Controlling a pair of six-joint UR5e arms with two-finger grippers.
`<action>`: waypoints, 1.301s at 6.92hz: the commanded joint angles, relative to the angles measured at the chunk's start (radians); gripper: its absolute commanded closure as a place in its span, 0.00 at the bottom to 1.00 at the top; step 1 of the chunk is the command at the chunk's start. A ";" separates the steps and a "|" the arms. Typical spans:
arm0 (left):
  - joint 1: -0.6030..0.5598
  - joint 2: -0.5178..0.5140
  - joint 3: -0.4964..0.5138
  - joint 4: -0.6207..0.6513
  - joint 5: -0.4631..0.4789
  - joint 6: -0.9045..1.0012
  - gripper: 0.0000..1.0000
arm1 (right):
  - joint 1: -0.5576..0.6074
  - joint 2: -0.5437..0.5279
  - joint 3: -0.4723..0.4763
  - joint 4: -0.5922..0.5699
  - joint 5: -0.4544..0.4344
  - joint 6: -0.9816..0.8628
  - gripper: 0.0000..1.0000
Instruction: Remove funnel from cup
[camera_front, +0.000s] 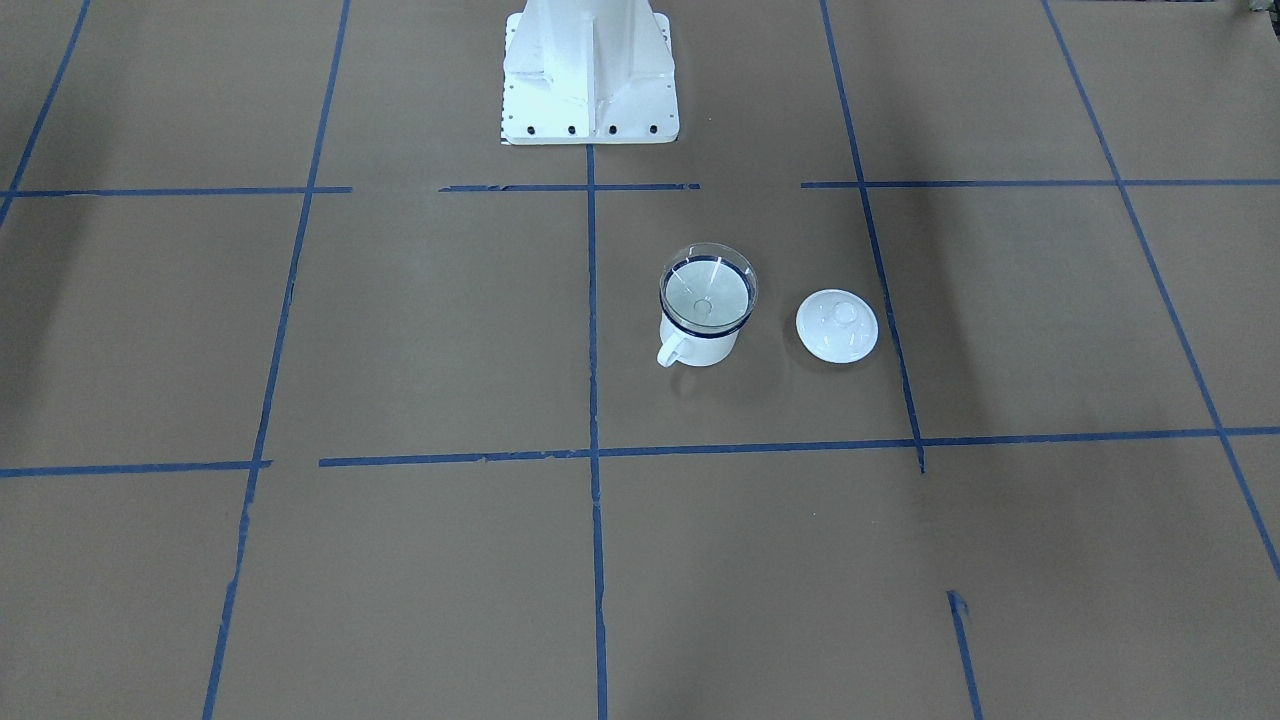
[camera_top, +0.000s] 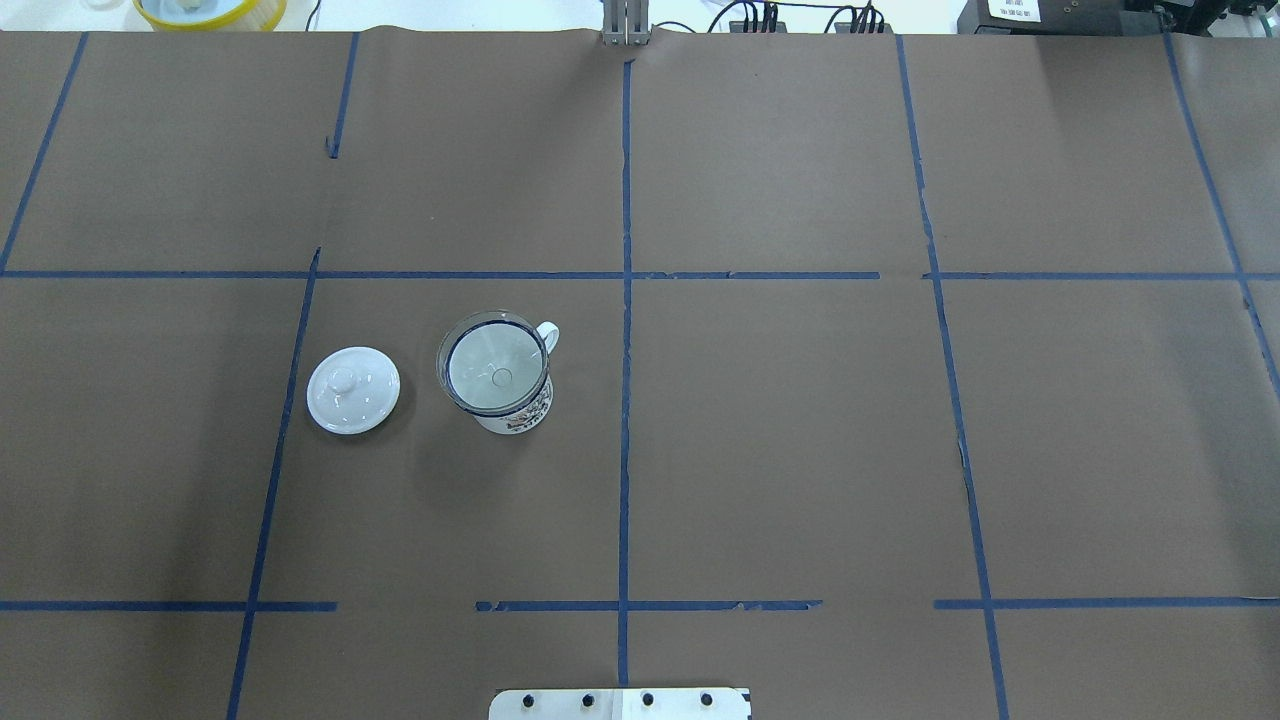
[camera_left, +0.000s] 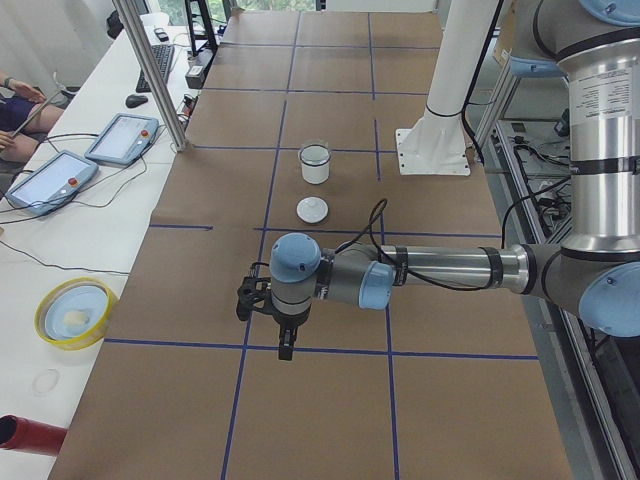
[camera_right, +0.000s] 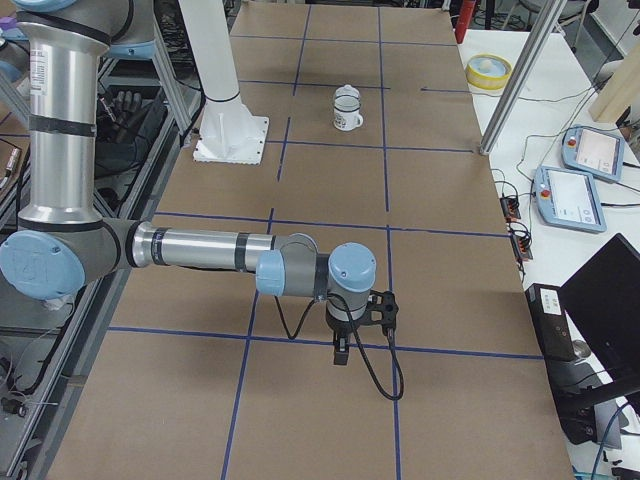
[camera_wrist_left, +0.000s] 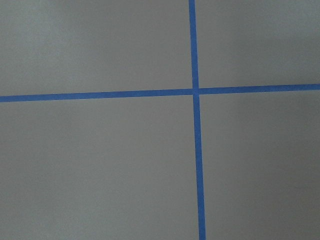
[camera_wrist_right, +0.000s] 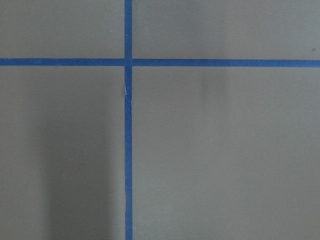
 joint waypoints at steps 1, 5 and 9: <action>0.002 -0.054 -0.078 0.071 0.012 -0.024 0.00 | 0.000 0.000 0.000 0.000 0.000 0.000 0.00; 0.241 -0.400 -0.290 0.432 0.012 -0.287 0.00 | 0.000 0.000 0.000 0.000 0.000 0.000 0.00; 0.628 -0.678 -0.229 0.433 0.115 -0.755 0.00 | 0.000 0.000 0.000 0.000 0.000 0.000 0.00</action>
